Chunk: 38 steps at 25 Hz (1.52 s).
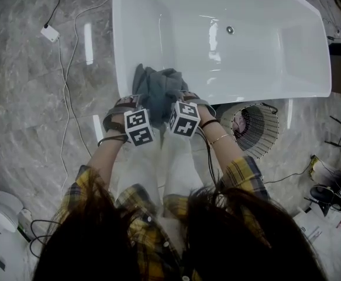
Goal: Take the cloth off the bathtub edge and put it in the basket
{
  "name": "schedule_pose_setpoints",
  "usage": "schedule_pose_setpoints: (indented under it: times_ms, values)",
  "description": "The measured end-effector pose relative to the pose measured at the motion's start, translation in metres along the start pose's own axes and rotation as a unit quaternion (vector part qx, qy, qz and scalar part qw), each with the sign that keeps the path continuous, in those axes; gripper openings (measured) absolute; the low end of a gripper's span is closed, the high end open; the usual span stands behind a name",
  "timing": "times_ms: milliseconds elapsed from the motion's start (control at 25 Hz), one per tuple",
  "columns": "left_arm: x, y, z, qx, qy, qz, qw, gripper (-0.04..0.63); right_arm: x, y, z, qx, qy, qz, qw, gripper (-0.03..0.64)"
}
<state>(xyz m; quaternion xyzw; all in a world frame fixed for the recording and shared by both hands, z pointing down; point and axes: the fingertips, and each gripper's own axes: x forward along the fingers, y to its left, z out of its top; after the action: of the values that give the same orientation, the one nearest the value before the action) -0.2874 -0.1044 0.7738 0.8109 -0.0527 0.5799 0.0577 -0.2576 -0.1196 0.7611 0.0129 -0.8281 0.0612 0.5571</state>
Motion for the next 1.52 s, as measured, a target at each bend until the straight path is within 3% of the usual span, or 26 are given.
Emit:
schedule_pose_setpoints:
  times_ms: [280,640,960,1080,1200,1400,1520]
  values:
    - [0.005,0.002,0.001,0.006,0.016,0.024,0.9996,0.35,0.005,0.0,-0.003,-0.01,0.019,-0.01,1.0,0.339]
    - [0.003,0.003,-0.001,-0.007,0.016,0.019,0.9997,0.341,0.002,-0.003,-0.002,0.01,0.034,-0.017,0.999,0.313]
    - [-0.006,0.003,0.0,-0.015,0.005,0.018,0.9997,0.314,-0.01,-0.001,0.002,0.027,0.015,-0.009,0.999,0.268]
    - [-0.012,0.002,0.002,-0.027,-0.006,0.017,0.9995,0.296,-0.02,-0.003,0.006,0.047,-0.009,-0.007,0.999,0.225]
    - [-0.019,0.001,0.005,-0.038,-0.014,0.003,0.9992,0.26,-0.029,-0.003,0.01,0.087,-0.033,-0.01,0.996,0.124]
    - [-0.029,-0.002,0.008,-0.042,-0.01,-0.006,0.9991,0.173,-0.035,0.0,0.012,0.121,-0.036,-0.016,0.992,0.104]
    - [-0.037,-0.005,0.007,-0.059,-0.017,-0.007,0.9981,0.153,-0.042,0.004,0.018,0.129,-0.042,-0.015,0.991,0.103]
